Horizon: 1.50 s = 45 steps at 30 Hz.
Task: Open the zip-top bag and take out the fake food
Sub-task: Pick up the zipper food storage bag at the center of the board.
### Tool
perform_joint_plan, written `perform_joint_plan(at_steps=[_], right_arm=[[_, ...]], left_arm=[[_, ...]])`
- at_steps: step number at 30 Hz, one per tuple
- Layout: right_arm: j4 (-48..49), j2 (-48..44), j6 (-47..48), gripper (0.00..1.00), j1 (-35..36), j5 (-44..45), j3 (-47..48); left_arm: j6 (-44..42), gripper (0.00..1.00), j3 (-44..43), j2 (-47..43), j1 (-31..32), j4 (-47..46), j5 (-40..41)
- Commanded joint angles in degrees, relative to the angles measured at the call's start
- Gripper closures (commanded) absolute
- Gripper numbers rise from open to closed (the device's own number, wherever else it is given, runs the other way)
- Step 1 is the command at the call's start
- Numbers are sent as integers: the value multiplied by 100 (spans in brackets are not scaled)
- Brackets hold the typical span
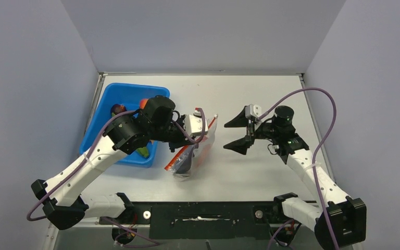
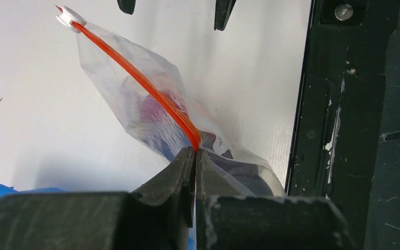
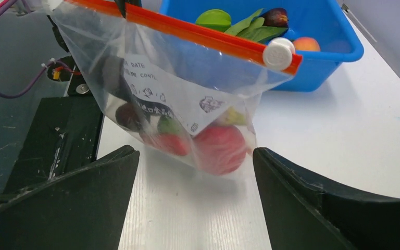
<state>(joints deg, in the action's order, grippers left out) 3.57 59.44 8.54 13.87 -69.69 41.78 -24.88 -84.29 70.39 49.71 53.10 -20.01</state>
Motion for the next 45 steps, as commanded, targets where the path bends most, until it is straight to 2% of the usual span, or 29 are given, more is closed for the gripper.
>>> perform_joint_plan(at_steps=[1,10,15,18,26,31,36,45], right_arm=[[650,224,108,17,220,3,223],[627,392,237,16,233,350,165],[425,448,438,16,243,-64,158],[333,589,445,16,264,-396,243],[206,848,889,16,316,-588,273],[144,1011,891,20,350,-730,356],[63,1130,887,30,356,-931,410],[-563,1169,1156,70,348,-658,542]], left_arm=[[-287,100,-26,71,-14,-395,-252],[-637,100,28,44,-6,-283,-291],[-1179,100,269,55,-11,-209,-348],[-1249,100,312,58,-10,-304,-412],[-1368,100,290,125,-6,-285,-425],[-1390,100,302,136,-11,-267,-425],[-1354,100,449,45,-9,-445,-376],[-1247,100,549,-86,-6,-490,-169]])
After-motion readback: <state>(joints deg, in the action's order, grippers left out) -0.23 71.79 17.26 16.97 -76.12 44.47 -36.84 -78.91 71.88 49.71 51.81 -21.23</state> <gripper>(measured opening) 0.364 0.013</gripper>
